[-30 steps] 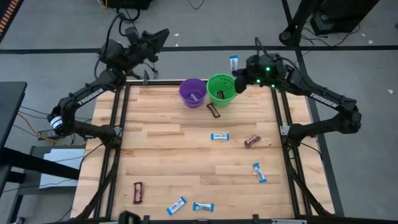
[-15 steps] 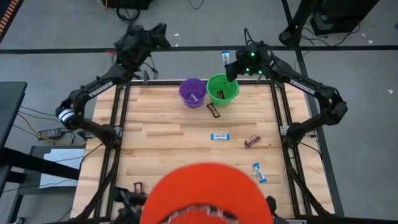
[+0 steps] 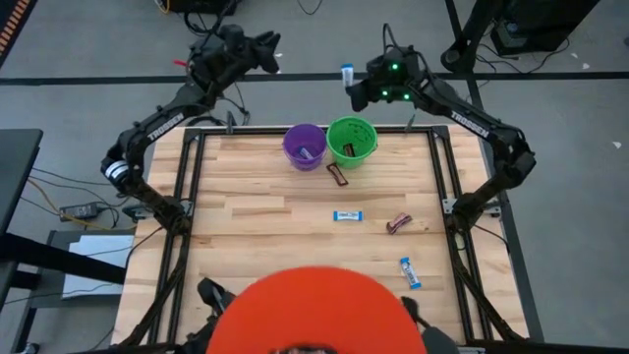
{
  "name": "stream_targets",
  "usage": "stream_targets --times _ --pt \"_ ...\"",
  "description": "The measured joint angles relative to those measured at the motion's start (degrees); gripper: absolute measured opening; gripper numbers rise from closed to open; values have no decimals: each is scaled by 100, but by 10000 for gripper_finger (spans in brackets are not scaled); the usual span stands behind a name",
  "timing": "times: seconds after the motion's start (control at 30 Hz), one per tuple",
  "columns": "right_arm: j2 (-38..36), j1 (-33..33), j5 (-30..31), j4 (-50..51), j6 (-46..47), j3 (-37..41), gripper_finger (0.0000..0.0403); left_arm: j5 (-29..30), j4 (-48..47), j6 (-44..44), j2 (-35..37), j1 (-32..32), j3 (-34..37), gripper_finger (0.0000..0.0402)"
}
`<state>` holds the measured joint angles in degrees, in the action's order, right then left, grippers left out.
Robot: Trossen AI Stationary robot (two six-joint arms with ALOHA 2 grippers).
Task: Sort candy by brand, put in halloween buckets
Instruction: Put the white chocolate bar into the purple bucket
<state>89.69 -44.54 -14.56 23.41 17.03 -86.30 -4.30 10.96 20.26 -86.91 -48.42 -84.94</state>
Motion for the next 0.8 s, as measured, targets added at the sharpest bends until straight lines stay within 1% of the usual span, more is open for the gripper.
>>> stream_targets --times 0.13,0.23,0.37,0.5,0.57,0.63,0.73,0.8 --pt "298 243 -491 -222 99 0 8 -479 37 260 95 -12 -36 142" --pt "500 479 -646 -420 98 0 8 -792 256 372 205 -12 -48 142" --pt "733 752 -702 -812 393 0 8 -1380 459 845 312 -17 -56 142" --pt "868 1026 -492 -1229 732 0 9 -1980 419 977 396 -11 -54 142" --pt "892 1123 -401 -1276 877 5 9 -2321 463 1211 420 -13 -54 142" --pt "909 1250 -181 -1347 879 2 9 -2750 567 1454 446 -17 -52 142" --pt "909 1396 0 -1306 877 2 9 -3428 923 1647 587 5 -40 142" --pt "909 1479 180 -1316 846 2 9 -3704 1192 1646 782 15 -41 142"
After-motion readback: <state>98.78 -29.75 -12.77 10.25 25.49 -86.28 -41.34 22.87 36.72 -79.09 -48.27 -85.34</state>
